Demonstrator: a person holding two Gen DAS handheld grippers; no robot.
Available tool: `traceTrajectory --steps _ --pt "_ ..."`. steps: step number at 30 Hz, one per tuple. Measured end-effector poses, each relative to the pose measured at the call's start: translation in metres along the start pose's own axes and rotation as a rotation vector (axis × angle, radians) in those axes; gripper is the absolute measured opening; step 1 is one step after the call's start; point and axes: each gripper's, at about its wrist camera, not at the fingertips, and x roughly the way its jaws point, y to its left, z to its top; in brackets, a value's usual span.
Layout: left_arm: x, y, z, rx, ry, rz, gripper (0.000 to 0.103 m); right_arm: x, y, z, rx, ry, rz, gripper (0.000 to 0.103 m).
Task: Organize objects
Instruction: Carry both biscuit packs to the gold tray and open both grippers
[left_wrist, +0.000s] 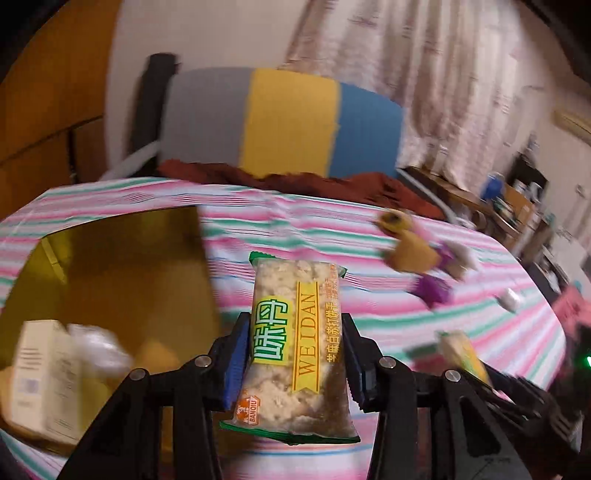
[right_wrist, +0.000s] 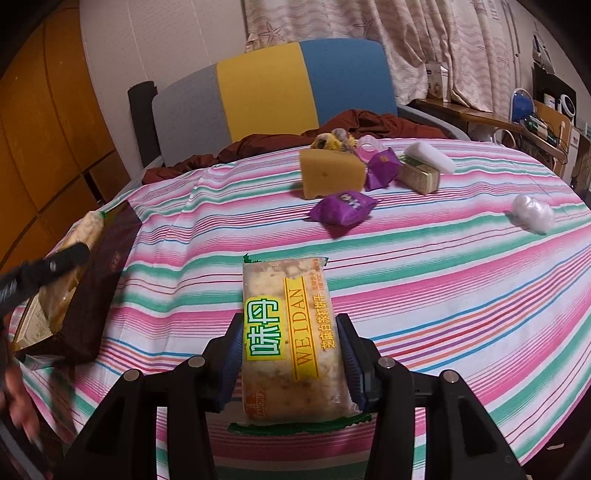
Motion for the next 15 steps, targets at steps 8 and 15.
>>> traceTrajectory --steps 8,15 --pt "0.018 0.090 0.019 -0.201 0.087 0.116 0.046 0.005 0.020 -0.001 -0.035 0.017 0.020 0.048" --pt "0.029 0.131 0.032 -0.301 0.123 0.171 0.050 0.008 0.038 0.002 -0.048 0.028 0.063 0.048"
